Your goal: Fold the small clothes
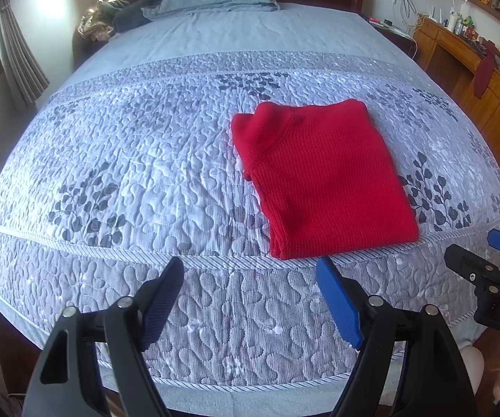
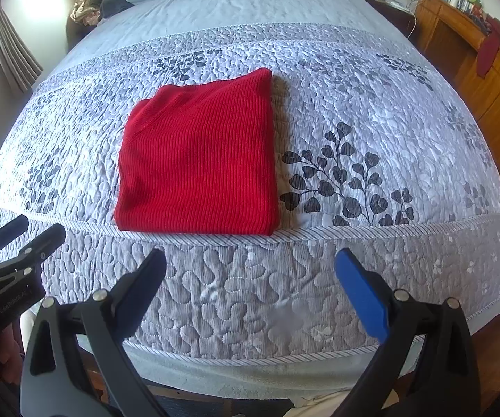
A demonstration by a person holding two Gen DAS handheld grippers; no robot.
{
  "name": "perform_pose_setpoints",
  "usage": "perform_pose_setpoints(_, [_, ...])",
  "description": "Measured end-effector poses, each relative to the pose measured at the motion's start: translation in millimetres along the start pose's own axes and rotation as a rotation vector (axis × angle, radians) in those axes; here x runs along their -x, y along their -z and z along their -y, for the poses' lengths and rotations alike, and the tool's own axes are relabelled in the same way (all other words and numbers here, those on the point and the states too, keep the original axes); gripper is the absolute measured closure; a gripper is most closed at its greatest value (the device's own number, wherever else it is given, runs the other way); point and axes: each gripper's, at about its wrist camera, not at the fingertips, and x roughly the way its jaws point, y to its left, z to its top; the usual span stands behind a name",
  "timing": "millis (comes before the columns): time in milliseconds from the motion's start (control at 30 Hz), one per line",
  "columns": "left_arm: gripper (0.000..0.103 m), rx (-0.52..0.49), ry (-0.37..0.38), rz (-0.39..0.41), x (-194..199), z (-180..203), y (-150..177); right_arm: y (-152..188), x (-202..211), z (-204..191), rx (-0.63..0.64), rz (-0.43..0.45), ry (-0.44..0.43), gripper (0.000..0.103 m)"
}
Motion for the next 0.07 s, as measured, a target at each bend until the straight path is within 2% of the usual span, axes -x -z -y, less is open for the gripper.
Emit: perform_pose_setpoints(67, [0.024,0.000,0.001,0.003,0.9,0.5,-0.5,1.3,-0.4,0.0,-0.004,-0.002,0.001,0.006])
